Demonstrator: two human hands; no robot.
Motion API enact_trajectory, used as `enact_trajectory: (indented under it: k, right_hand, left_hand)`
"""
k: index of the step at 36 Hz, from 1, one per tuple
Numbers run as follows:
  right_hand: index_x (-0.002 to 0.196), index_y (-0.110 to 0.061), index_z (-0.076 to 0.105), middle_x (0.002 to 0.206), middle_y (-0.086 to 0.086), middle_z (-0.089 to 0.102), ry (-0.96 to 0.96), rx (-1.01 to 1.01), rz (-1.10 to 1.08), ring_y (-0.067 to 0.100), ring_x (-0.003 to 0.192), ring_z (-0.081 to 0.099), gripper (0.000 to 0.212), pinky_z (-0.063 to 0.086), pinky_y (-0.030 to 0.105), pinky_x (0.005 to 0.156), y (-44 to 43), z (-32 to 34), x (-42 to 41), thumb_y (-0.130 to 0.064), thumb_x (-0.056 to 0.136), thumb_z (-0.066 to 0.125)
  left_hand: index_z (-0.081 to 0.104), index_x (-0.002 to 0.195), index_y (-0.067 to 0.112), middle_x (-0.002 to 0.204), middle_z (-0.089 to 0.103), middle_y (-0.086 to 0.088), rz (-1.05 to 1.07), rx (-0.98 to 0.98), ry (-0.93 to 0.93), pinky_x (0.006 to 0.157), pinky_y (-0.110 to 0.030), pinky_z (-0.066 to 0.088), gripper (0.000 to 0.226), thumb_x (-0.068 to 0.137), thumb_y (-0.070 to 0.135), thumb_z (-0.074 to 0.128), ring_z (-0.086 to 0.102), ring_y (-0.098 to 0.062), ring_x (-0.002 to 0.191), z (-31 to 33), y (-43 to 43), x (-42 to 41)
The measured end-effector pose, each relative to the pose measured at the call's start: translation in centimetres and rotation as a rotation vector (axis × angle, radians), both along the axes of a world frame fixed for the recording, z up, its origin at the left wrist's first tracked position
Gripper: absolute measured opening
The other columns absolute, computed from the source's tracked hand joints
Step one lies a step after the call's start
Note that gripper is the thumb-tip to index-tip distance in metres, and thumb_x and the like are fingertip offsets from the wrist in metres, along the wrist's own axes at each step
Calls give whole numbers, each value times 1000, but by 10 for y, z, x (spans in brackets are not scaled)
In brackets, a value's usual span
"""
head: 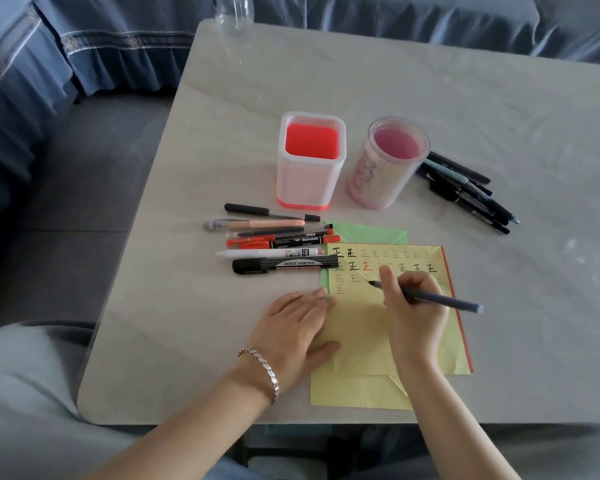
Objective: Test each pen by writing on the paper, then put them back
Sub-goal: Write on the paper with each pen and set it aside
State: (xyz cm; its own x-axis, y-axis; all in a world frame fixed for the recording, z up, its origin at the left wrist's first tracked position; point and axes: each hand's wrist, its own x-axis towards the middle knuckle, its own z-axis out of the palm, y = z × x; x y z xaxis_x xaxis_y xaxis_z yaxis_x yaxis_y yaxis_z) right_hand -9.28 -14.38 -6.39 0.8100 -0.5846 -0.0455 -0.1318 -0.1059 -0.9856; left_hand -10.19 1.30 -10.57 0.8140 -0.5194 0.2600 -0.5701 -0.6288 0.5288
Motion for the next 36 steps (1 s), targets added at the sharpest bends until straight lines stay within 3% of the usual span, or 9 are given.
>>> enact_trajectory:
  k: [3,6,10,12,14,20,24,28,36]
  right_hand:
    - [68,-13,56,54,-4,57,52,-15,99,-1,48,52,18,43,10,51,-16,6,-10,-12,85,62]
    - [79,-16,64,66,-5,70,75,135,162,8,58,64,21,52,16,55,-26,14,-18,-22,92,48]
    - [78,-7,62,66,4,71,107,382,195,17,58,64,36,54,22,56,-32,28,-24,-29,93,39]
    - [70,-7,56,55,5,64,115,398,154,17,50,58,33,51,25,55,-34,34,-26,-20,96,41]
    - [67,-8,51,50,3,58,121,398,123,14,45,53,30,48,26,54,-35,40,-26,-17,95,44]
    - [70,-7,54,46,2,56,87,407,109,10,42,50,26,45,24,50,-36,56,-29,-18,93,48]
    - [67,-7,53,46,4,57,72,384,81,11,41,52,28,45,23,49,-37,61,-32,-19,92,49]
    - [67,-6,53,44,4,56,61,353,71,13,40,52,29,46,22,48,-38,63,-34,-19,92,49]
    - [63,-3,54,45,8,58,69,265,127,14,42,53,30,46,19,47,-38,63,-37,-15,90,52]
  left_hand:
    - [52,99,13,96,67,-3,65,-101,30,90,-28,40,21,86,28,45,57,-16,98,8,0,-3]
    - [48,89,7,85,52,-1,184,-239,94,75,-16,38,14,87,13,36,45,-11,80,19,-2,-4]
    - [49,106,11,81,51,10,299,-351,311,59,-5,38,22,96,25,34,50,-3,64,39,-11,-2]
    - [43,115,20,88,58,15,326,-431,384,61,-8,42,29,91,34,33,56,1,72,48,-15,-1]
    - [40,109,26,93,62,18,335,-509,453,62,-12,46,20,89,30,42,58,1,71,58,-18,1]
    - [56,93,14,87,71,4,278,-662,622,60,-11,46,32,73,39,57,66,-5,71,82,-22,-1]
    - [63,90,17,84,70,5,270,-649,597,67,-17,51,37,67,47,61,66,-8,75,83,-22,-3]
    - [64,85,28,86,67,17,267,-584,556,68,-14,50,24,68,46,62,63,-4,79,84,-22,-5]
    - [61,83,37,84,67,16,246,-529,558,66,-12,48,13,73,30,66,61,-2,80,87,-26,-10]
